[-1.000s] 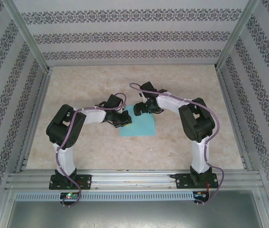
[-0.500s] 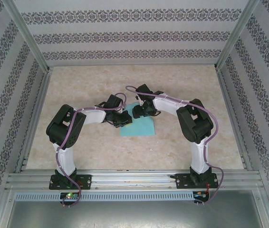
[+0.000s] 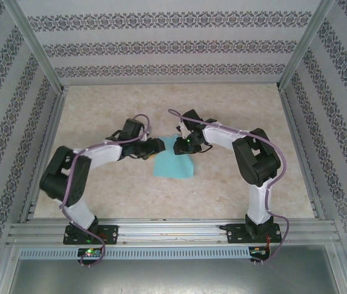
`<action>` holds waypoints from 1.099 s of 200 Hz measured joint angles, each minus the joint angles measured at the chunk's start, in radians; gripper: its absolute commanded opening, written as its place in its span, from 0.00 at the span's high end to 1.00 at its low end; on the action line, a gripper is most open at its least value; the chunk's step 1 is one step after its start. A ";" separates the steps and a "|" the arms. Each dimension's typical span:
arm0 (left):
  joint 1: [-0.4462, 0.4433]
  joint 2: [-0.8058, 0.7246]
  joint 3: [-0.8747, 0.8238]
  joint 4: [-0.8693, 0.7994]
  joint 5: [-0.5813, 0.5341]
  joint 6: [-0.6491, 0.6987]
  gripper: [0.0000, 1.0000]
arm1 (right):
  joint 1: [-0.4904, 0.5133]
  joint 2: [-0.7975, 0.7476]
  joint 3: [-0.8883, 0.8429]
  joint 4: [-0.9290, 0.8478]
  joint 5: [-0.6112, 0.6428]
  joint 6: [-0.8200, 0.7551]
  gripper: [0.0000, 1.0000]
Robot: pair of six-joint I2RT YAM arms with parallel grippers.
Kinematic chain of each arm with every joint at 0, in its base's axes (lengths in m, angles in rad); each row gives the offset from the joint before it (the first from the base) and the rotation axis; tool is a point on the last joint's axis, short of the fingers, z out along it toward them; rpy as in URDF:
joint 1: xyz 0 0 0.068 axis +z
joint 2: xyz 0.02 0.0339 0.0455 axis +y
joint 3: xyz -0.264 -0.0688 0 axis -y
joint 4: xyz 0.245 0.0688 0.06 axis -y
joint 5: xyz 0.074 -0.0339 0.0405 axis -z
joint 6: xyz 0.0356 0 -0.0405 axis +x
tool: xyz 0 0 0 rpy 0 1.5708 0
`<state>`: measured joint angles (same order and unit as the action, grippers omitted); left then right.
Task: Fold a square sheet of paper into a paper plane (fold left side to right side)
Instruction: Pick up the square sheet of paper from the center of the table, then place a square sheet of paper at the center of the table.
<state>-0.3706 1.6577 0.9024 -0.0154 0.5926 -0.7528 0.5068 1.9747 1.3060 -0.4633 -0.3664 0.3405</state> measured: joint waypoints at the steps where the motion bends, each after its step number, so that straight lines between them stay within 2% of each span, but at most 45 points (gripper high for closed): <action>1: 0.002 -0.004 -0.002 0.001 0.001 0.000 0.37 | -0.001 -0.001 -0.001 0.002 -0.003 0.000 0.67; 31: 0.119 -0.211 -0.100 0.005 0.010 0.055 0.15 | -0.044 -0.083 -0.074 0.092 -0.136 0.020 0.69; 55: 0.204 -0.358 -0.193 0.048 0.071 0.094 0.00 | -0.082 -0.171 -0.138 0.185 -0.248 0.035 0.70; 72: 0.245 -0.439 -0.252 0.113 0.140 0.095 0.00 | -0.104 -0.243 -0.180 0.244 -0.326 0.040 0.70; 95: 0.256 -0.509 -0.282 0.216 0.253 0.090 0.00 | -0.119 -0.362 -0.219 0.310 -0.425 0.040 0.71; 149: 0.256 -0.517 -0.252 0.535 0.501 -0.040 0.00 | -0.119 -0.613 -0.230 0.424 -0.644 0.054 0.72; 187: 0.240 -0.477 -0.188 0.702 0.599 -0.129 0.00 | -0.090 -0.664 -0.210 0.447 -0.740 0.071 0.72; 220: 0.177 -0.462 -0.149 0.732 0.642 -0.138 0.00 | -0.043 -0.664 -0.185 0.457 -0.766 0.080 0.72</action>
<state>-0.1936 1.1961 0.7532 0.7166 1.2343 -0.8913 0.4637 1.3106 1.1206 -0.0059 -1.1320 0.4210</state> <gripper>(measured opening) 0.998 0.283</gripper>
